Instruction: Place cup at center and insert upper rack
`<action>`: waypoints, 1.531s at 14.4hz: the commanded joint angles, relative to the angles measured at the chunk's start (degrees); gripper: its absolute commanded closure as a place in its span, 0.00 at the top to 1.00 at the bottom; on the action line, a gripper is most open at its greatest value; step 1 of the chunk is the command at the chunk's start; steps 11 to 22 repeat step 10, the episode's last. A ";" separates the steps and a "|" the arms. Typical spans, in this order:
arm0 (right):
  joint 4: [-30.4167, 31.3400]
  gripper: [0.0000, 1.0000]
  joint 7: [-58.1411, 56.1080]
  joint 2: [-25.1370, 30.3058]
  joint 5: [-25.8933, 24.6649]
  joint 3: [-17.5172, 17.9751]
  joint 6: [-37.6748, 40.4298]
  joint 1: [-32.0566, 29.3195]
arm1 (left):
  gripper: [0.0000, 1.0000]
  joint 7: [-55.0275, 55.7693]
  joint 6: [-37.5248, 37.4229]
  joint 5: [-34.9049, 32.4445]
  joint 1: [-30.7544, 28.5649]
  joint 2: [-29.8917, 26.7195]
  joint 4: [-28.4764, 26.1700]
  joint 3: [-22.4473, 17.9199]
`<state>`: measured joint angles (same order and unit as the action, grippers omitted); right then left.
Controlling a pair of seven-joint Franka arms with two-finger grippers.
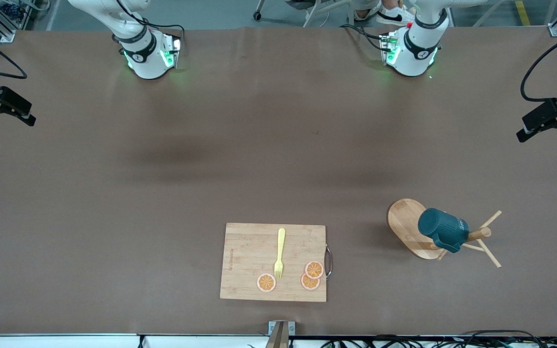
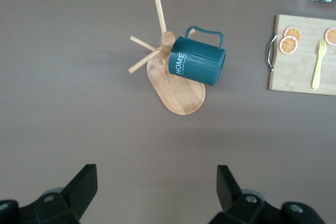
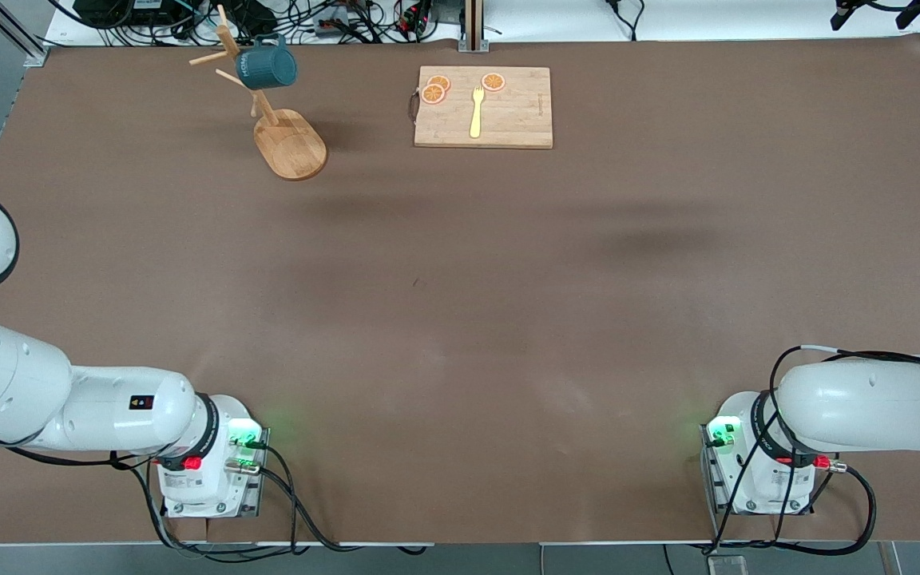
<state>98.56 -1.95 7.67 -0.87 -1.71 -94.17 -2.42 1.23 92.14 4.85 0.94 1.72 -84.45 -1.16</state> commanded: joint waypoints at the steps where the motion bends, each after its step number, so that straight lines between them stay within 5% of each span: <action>1: 0.14 1.00 -0.42 0.77 0.25 0.48 0.57 -0.65 | 1.00 -4.38 -2.04 -2.47 0.20 -0.93 -0.54 -0.25; 22: 0.14 1.00 -0.51 0.77 0.25 0.48 0.57 -0.57 | 1.00 -5.80 -4.51 -3.27 0.29 -0.84 -0.72 -0.25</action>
